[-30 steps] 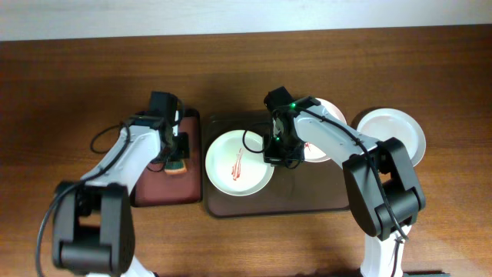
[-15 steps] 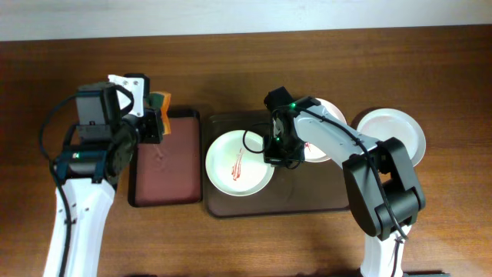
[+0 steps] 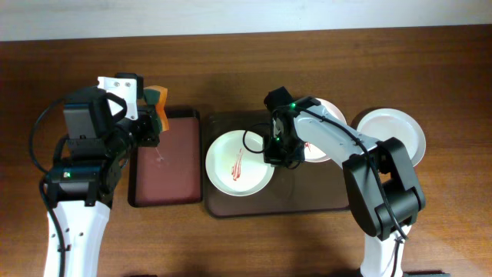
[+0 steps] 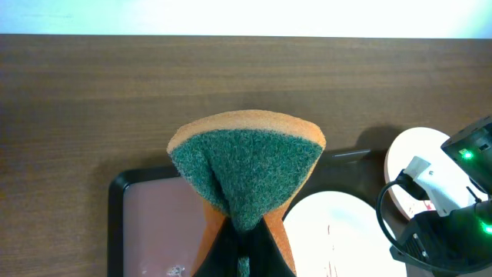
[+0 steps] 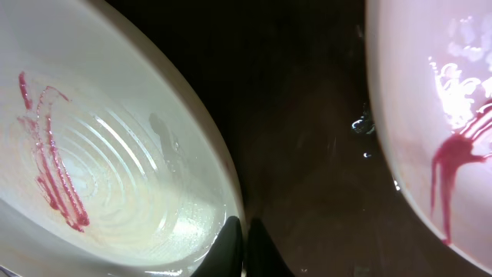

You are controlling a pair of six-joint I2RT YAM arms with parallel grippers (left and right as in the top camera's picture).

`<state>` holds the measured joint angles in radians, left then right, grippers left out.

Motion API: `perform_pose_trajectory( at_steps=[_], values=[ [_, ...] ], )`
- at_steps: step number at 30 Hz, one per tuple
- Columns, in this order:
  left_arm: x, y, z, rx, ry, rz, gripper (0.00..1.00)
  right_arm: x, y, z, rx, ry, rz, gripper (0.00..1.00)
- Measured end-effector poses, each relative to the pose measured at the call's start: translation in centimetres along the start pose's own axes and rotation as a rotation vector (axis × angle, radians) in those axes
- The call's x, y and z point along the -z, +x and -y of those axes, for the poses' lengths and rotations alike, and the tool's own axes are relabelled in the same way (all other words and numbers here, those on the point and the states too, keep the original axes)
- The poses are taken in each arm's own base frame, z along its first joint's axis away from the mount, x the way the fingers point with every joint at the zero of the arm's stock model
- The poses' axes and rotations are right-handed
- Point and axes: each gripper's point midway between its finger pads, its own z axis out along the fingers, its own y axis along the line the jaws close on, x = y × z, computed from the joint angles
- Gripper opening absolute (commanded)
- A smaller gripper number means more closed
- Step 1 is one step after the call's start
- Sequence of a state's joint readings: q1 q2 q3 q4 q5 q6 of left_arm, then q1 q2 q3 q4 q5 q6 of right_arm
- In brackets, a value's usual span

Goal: Clean dirty plates on tray and stack at the side
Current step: 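Scrub the held white plate with the sponge in the left gripper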

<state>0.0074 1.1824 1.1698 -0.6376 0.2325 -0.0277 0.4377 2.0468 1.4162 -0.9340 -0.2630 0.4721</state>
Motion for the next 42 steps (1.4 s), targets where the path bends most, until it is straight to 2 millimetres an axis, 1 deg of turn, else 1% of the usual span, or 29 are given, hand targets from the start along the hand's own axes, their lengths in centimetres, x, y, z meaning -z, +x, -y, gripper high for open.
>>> perform_pose_trajectory(
  at_steps=[20,22,24,26,27,28,29,32,34,35,40,42],
  values=[
    [-0.1,0.1,0.0,0.001,0.0,-0.005,0.0,0.0,0.0,0.0,0.0,0.0,0.0,0.04],
    [-1.5,1.2,-0.4,0.013,-0.001,-0.058,0.0,0.0,0.0,0.0,0.0,0.0,0.0,0.04],
    [-3.7,3.1,-1.0,0.035,-0.004,-0.148,0.0,0.0,0.0,0.0,0.001,0.0,0.0,0.04],
    [-6.1,5.5,-1.6,0.06,-0.007,-0.253,0.0,0.0,0.0,0.0,0.0,0.0,0.0,0.04],
    [-6.8,6.3,-1.8,0.068,-0.008,-0.287,0.0,0.0,0.0,0.0,-0.001,0.0,0.0,0.04],
    [-8.2,7.9,-2.2,0.082,-0.01,-0.347,0.0,0.0,0.0,0.0,0.0,0.0,0.0,0.04],
    [-8.8,8.8,-2.3,0.091,-0.011,-0.383,0.0,0.0,0.0,0.0,0.0,0.0,0.0,0.04],
    [-10.7,12.6,-2.9,0.128,-0.016,-0.527,0.0,0.0,0.0,0.0,0.0,0.0,0.0,0.04],
    [-11.3,14.7,-3.1,0.147,-0.018,-0.608,0.0,0.0,0.0,0.0,0.0,0.0,0.0,0.04],
    [-11.3,15.3,-3.1,0.152,-0.019,-0.632,0.0,0.0,0.0,0.0,-0.001,0.0,0.0,0.04],
    [-10.7,16.4,-2.9,0.168,-0.013,-0.684,0.0,0.0,0.0,0.0,0.0,0.0,0.0,0.04],
    [-10.7,16.1,-0.8,0.214,0.105,-0.677,0.0,0.0,0.0,0.0,0.0,0.0,0.0,0.04]
  ],
)
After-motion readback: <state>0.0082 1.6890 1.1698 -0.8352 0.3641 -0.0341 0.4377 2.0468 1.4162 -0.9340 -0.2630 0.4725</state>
